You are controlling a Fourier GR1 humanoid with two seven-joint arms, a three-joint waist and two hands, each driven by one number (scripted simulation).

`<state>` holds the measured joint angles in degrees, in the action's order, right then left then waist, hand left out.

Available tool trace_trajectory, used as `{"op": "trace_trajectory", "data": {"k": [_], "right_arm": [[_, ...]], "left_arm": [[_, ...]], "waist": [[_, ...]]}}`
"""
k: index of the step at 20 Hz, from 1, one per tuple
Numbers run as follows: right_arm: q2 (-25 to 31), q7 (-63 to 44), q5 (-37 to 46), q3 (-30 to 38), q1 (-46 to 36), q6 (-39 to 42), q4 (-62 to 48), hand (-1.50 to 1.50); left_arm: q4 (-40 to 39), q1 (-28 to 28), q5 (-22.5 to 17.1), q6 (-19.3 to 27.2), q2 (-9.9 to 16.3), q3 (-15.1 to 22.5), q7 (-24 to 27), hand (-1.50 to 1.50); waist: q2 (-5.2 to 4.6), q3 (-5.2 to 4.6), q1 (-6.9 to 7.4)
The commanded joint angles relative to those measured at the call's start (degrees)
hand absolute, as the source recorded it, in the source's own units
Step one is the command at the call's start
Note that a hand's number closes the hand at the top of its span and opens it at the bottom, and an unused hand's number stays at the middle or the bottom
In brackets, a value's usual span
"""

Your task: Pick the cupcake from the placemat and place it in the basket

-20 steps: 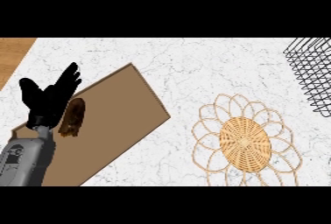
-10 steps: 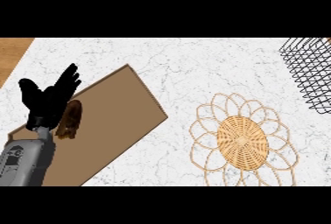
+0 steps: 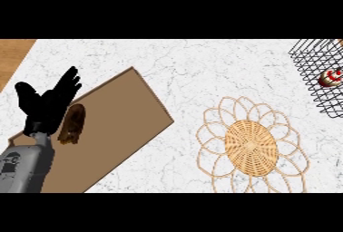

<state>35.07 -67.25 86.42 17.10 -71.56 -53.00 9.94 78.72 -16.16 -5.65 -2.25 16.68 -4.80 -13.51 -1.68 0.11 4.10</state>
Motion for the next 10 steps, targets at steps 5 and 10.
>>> {"op": "trace_trajectory", "data": {"k": [5, 10], "right_arm": [[0.8, -11.8, 2.4, 2.0, 2.2, -13.8, 6.5, -1.5], [2.5, -11.8, 3.1, 6.4, 3.6, -19.0, 12.1, -1.5]], "left_arm": [[0.0, -0.4, -0.1, 0.0, 1.0, -1.2, -0.2, 0.0], [-0.9, 4.1, -0.1, 0.2, 0.2, -1.6, 1.9, 0.0]], "waist": [[0.76, -0.1, -1.65], [1.45, -0.25, -2.99]]}}
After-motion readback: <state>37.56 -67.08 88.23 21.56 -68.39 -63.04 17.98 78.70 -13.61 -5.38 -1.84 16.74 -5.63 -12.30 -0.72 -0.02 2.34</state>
